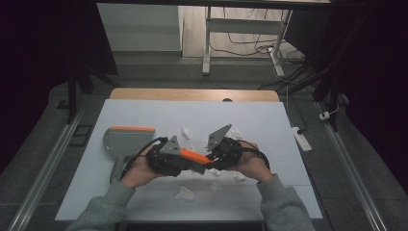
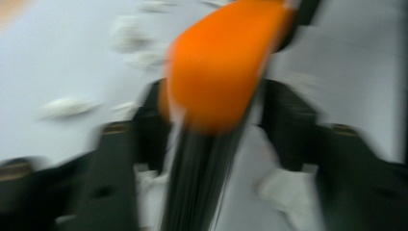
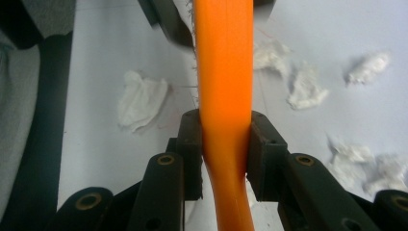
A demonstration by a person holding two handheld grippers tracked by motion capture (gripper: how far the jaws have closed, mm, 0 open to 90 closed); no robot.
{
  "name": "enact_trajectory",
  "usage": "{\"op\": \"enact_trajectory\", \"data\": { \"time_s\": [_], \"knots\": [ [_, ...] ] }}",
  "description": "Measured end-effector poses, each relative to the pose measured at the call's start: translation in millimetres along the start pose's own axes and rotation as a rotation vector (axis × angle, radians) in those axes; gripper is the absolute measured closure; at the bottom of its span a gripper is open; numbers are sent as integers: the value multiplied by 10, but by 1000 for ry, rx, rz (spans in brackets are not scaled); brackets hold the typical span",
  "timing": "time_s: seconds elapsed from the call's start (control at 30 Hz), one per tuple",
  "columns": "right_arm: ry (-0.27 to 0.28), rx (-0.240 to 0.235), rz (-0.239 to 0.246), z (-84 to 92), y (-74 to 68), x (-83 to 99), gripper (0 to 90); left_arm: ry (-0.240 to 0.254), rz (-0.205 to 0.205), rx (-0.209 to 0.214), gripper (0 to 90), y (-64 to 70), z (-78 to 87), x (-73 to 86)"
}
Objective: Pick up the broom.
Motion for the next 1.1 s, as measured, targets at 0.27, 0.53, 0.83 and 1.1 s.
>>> {"op": "enact_trajectory", "data": {
  "time_s": [0.27, 0.53, 0.83, 1.1],
  "knots": [
    [37, 37, -86, 97, 129, 132, 705, 74, 140, -36, 317, -64, 261, 275],
    [78, 63, -170, 214, 244, 281, 705, 91, 245, -47, 301, -128, 357, 641],
    [115, 136, -251, 363, 342, 409, 705, 106, 353, -83, 290, -239, 464, 943],
    [120, 215, -298, 501, 378, 524, 705, 93, 358, -112, 291, -215, 461, 1003]
  ]
}}
Point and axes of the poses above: each handheld gripper's, and its own axes: z roughly backward along the jaws, x roughly out of its underside, y roughly to its right, the point moved 3 cm from there along -z, roughly forward along the jaws, and after that the axes turned 9 degrees about -y, right-handed, at the moved point
